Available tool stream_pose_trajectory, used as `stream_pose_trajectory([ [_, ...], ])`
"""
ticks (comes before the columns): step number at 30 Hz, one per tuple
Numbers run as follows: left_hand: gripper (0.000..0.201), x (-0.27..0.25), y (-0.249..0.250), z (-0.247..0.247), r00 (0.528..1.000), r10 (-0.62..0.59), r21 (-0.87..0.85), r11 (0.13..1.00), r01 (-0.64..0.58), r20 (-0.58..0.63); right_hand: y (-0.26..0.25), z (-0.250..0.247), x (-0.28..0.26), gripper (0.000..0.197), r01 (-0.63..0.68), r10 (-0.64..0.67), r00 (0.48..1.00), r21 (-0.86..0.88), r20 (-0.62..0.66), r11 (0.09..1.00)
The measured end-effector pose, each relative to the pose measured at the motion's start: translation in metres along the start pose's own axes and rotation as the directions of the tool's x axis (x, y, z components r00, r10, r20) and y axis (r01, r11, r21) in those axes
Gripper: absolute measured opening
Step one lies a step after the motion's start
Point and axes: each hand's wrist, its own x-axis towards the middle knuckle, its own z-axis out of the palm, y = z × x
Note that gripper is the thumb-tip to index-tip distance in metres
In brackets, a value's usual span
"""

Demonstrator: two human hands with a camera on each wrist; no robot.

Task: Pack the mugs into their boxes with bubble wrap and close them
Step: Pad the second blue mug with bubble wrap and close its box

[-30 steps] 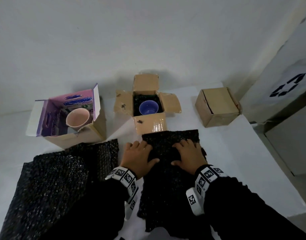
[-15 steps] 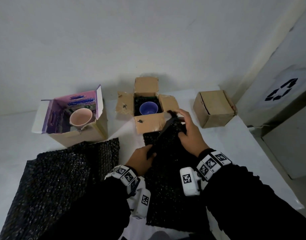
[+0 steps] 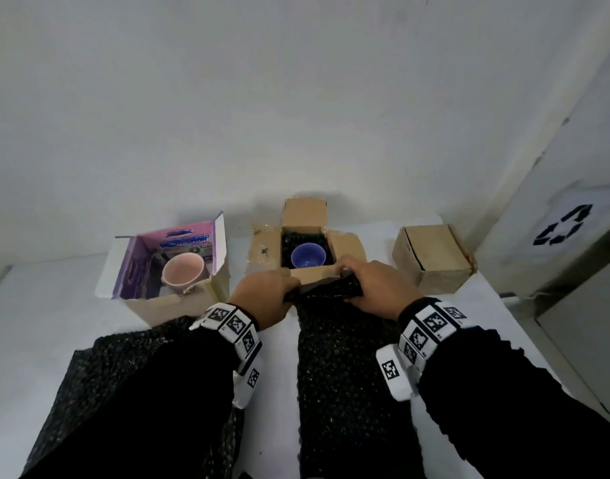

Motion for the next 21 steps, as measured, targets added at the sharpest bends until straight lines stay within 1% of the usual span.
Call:
stream_pose_trajectory([
  [2,0.012,0.001,-0.005,-0.003,1.000,0.013,-0.138,0.990,-0.012,0.002,-0.001,0.000,0.006,0.038,0.005,-0.005,1.000,0.006,0.026,1.000],
  [3,0.011,0.002,-0.006,-0.006,0.999,-0.005,-0.182,0.983,0.012,0.038,-0.001,0.000,0.010,0.033,0.011,-0.012,0.998,0.021,0.057,1.000],
  [5,0.013,0.006,-0.009,-0.008,0.996,-0.034,-0.206,0.977,0.049,0.077,-0.002,-0.001,0.018,0.022,0.014,-0.026,0.995,0.120,0.099,0.993],
  [6,0.011,0.008,-0.010,-0.008,0.998,-0.032,-0.213,0.976,0.043,0.054,-0.001,-0.002,0.020,0.018,-0.006,-0.015,0.993,0.182,0.114,0.983],
  [7,0.015,0.009,-0.012,-0.007,1.000,-0.023,-0.219,0.975,0.026,0.014,-0.001,-0.004,0.023,0.017,-0.032,0.004,0.991,0.217,0.130,0.976],
  [9,0.036,0.010,-0.016,-0.006,0.998,0.009,-0.218,0.976,-0.022,-0.061,-0.001,-0.005,0.027,0.019,-0.077,0.044,0.989,0.231,0.143,0.970],
  [11,0.054,0.013,-0.019,-0.007,0.997,0.029,-0.215,0.976,-0.044,-0.070,0.001,-0.007,0.032,0.015,-0.135,0.103,0.983,0.225,0.151,0.965],
  [12,0.059,0.016,-0.021,-0.008,0.997,0.028,-0.243,0.969,-0.045,-0.074,0.003,-0.009,0.033,0.017,-0.165,0.128,0.978,0.236,0.164,0.958],
  [13,0.060,0.019,-0.025,-0.008,0.997,0.024,-0.275,0.960,-0.045,-0.080,0.005,-0.011,0.033,0.024,-0.189,0.142,0.973,0.277,0.182,0.942],
  [14,0.055,0.022,-0.029,-0.009,0.995,0.024,-0.306,0.950,-0.054,-0.100,0.007,-0.012,0.033,0.034,-0.208,0.142,0.969,0.359,0.203,0.910],
  [15,0.046,0.026,-0.033,-0.009,0.992,0.024,-0.329,0.942,-0.064,-0.124,0.009,-0.013,0.033,0.046,-0.215,0.129,0.969,0.468,0.209,0.857],
  [16,0.039,0.031,-0.036,-0.008,0.989,0.031,-0.342,0.936,-0.079,-0.146,0.008,-0.015,0.032,0.059,-0.205,0.104,0.974,0.581,0.201,0.787],
  [17,0.037,0.034,-0.037,-0.008,0.988,0.035,-0.355,0.931,-0.087,-0.151,0.006,-0.014,0.034,0.068,-0.195,0.088,0.978,0.675,0.190,0.711],
  [19,0.038,0.042,-0.034,-0.008,0.986,0.050,-0.395,0.912,-0.109,-0.158,0.003,-0.011,0.042,0.086,-0.211,0.095,0.977,0.815,0.190,0.540],
  [20,0.038,0.046,-0.030,-0.007,0.985,0.059,-0.403,0.907,-0.122,-0.165,0.003,-0.009,0.048,0.091,-0.244,0.114,0.970,0.849,0.216,0.469],
  [21,0.038,0.050,-0.027,-0.007,0.983,0.072,-0.396,0.908,-0.136,-0.171,0.003,-0.008,0.054,0.087,-0.282,0.124,0.959,0.859,0.253,0.427],
])
